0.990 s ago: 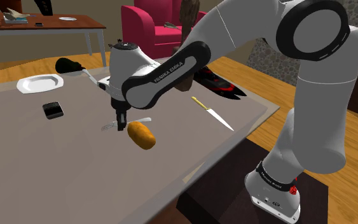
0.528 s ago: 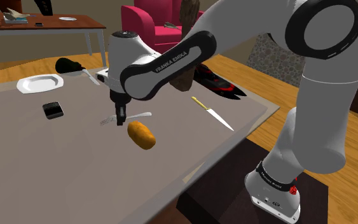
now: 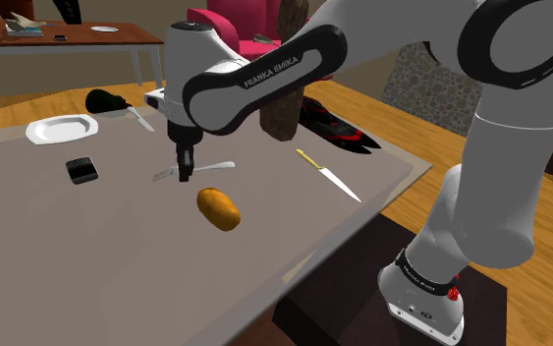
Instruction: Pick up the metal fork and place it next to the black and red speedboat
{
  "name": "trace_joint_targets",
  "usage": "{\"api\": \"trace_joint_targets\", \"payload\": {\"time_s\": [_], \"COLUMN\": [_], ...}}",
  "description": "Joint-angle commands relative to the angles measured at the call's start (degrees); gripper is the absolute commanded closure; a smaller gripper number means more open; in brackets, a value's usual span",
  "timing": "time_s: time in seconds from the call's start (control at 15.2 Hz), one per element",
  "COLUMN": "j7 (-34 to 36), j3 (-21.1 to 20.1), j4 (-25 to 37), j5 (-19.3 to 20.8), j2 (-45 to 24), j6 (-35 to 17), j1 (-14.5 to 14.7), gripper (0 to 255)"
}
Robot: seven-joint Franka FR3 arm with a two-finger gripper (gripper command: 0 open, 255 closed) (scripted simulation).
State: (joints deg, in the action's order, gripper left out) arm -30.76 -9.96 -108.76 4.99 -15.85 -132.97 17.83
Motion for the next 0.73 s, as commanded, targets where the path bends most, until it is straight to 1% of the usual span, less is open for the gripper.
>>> {"api": "trace_joint_targets", "payload": {"time_s": [0.0, 0.66], "j7": [-0.1, -0.8], "j3": [-0.1, -0.4], "j4": [0.7, 4.7], "j5": [-0.2, -1.1], "j2": [0.7, 3.6], "j6": [1.4, 8.3], "j1": [0.0, -0.2], "gripper": [255, 255]}}
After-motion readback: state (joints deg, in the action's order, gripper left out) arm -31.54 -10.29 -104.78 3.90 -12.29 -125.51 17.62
